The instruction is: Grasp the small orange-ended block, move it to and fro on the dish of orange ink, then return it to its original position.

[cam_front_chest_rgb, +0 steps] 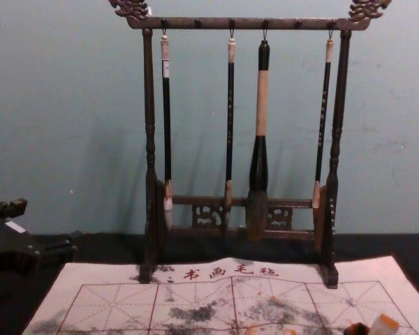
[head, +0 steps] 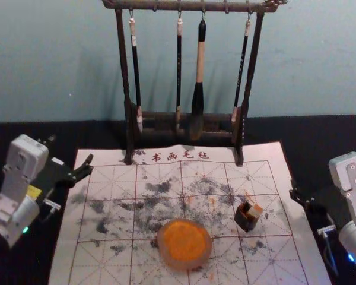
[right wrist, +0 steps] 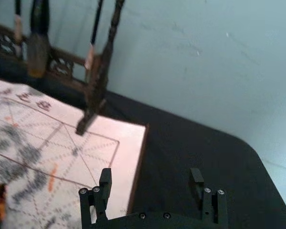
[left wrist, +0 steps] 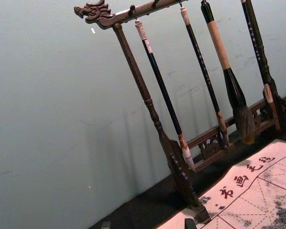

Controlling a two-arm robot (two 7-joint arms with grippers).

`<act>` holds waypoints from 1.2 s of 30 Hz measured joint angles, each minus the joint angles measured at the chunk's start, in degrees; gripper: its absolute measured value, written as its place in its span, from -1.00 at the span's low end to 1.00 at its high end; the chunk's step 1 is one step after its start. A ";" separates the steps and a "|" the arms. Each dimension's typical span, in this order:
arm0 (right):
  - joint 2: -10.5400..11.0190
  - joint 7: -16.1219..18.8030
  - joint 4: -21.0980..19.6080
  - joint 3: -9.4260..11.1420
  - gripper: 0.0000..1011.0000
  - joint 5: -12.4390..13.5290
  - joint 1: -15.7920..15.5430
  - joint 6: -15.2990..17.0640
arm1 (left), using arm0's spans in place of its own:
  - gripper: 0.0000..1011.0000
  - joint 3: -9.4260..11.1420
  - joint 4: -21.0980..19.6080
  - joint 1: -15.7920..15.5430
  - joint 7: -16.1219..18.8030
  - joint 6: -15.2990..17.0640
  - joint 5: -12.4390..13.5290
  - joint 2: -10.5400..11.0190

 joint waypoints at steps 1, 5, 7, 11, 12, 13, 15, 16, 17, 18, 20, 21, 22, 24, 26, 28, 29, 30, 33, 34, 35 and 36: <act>-0.16 -0.11 0.24 0.14 0.98 -0.10 -0.04 0.14 | 0.98 0.00 0.00 0.00 0.00 0.00 0.00 0.00; -0.59 -0.38 0.95 0.55 0.98 -0.39 -0.07 0.63 | 0.98 0.00 0.00 0.00 0.00 0.00 0.00 0.00; -0.57 -0.38 0.92 0.54 0.98 -0.39 -0.07 0.63 | 0.98 0.00 0.00 0.00 0.00 0.00 0.00 0.00; -0.52 -0.38 0.79 0.47 0.98 -0.39 -0.07 0.57 | 0.98 0.00 0.00 0.00 0.00 0.00 0.00 0.00; -0.50 -0.37 0.76 0.44 0.98 -0.39 -0.07 0.55 | 0.98 0.00 0.00 0.00 0.00 0.00 0.00 0.00; -0.48 -0.37 0.74 0.44 0.98 -0.39 -0.07 0.54 | 0.98 0.00 0.00 0.00 0.00 0.00 0.00 0.00; -0.46 -0.38 0.71 0.42 0.98 -0.39 -0.07 0.52 | 0.98 0.00 0.00 0.00 0.00 0.00 0.00 0.00; -0.44 -0.37 0.67 0.40 0.98 -0.39 -0.07 0.49 | 0.98 0.00 0.00 0.00 0.00 0.00 0.00 0.00; -0.43 -0.37 0.64 0.39 0.98 -0.39 -0.07 0.48 | 0.98 0.00 0.00 0.00 0.00 0.00 0.00 0.00; -0.43 -0.37 0.63 0.38 0.98 -0.39 -0.07 0.47 | 0.98 0.00 0.00 0.00 0.00 0.00 0.00 0.00; -0.41 -0.37 0.58 0.37 0.98 -0.39 -0.07 0.43 | 0.98 0.00 0.00 0.00 0.00 0.00 0.00 0.00; -0.41 -0.36 0.58 0.36 0.98 -0.39 -0.07 0.42 | 0.98 0.00 0.00 0.00 0.00 0.00 0.00 0.00; -0.40 -0.36 0.56 0.35 0.98 -0.38 -0.07 0.40 | 0.98 0.00 0.00 0.00 0.00 0.00 0.00 0.00; -0.39 -0.35 0.55 0.35 0.98 -0.37 -0.07 0.39 | 0.98 0.00 0.00 0.00 0.00 0.00 0.00 0.00; -0.39 -0.34 0.53 0.34 0.98 -0.37 -0.07 0.37 | 0.98 0.00 0.00 0.00 0.00 0.00 0.00 0.00; -0.38 -0.33 0.51 0.33 0.98 -0.36 -0.07 0.35 | 0.98 0.00 0.00 0.00 0.00 0.00 0.00 0.00; -0.37 -0.33 0.50 0.31 0.98 -0.36 -0.07 0.34 | 0.98 0.00 0.00 0.00 0.00 0.00 0.00 0.00; -0.37 -0.33 0.50 0.31 0.98 -0.35 -0.07 0.34 | 0.98 0.00 0.00 0.00 0.00 0.00 0.00 0.00; -0.35 -0.32 0.49 0.29 0.98 -0.34 -0.07 0.32 | 0.98 0.00 0.00 0.00 0.00 0.00 0.00 0.00; -0.35 -0.32 0.48 0.29 0.98 -0.35 -0.07 0.32 | 0.98 0.00 0.00 0.00 0.00 0.00 0.00 0.00; -0.34 -0.32 0.47 0.28 0.98 -0.34 -0.07 0.31 | 0.98 0.00 0.00 0.00 0.00 0.00 0.00 0.00; -0.34 -0.32 0.47 0.28 0.98 -0.34 -0.07 0.31 | 0.98 0.00 0.00 0.00 0.00 0.00 0.00 0.00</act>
